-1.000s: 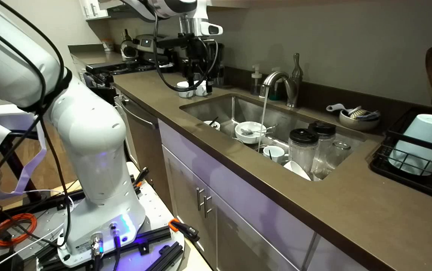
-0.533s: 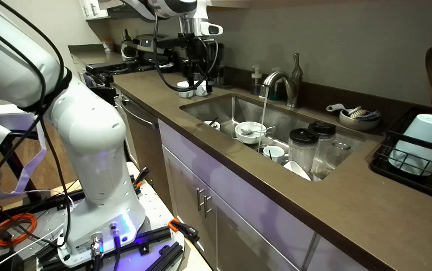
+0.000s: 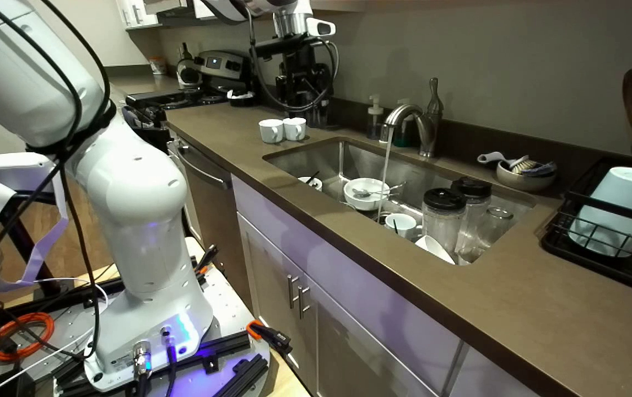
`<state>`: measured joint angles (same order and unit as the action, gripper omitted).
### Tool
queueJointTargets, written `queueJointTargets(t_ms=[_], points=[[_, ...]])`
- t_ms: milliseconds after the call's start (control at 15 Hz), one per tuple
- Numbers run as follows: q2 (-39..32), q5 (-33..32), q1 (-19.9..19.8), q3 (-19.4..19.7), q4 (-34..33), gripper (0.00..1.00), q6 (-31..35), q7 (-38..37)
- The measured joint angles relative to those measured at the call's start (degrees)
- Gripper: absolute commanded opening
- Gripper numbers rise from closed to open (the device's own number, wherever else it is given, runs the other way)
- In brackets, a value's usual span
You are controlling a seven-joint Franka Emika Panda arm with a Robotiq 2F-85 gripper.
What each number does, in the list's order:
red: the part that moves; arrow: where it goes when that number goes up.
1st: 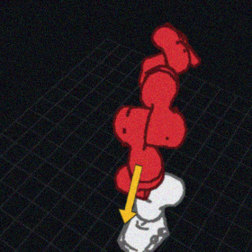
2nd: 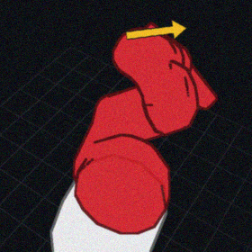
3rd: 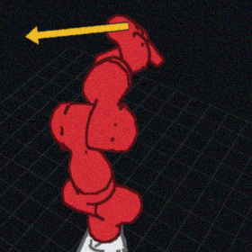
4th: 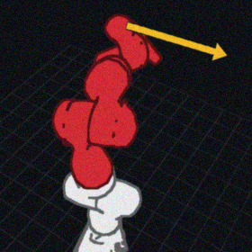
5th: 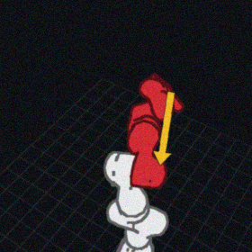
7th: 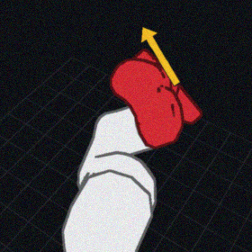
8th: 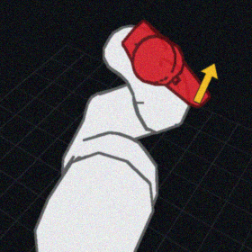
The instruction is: Take the white mug from the left side of the sink, fill it with water, and place it on the right side on the sink
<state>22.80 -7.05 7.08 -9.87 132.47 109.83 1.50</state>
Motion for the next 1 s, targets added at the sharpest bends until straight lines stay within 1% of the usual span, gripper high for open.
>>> queueJointTargets(t_ms=[200,600,1000], points=[[-5.98,-1.35,1.95,-0.14,-6.23,1.00,1.48,5.30],[-18.73,-1.40,5.20,-1.24,-19.12,1.00,5.74,14.61],[-33.77,0.42,6.00,-3.27,-32.32,1.00,7.91,26.26]])
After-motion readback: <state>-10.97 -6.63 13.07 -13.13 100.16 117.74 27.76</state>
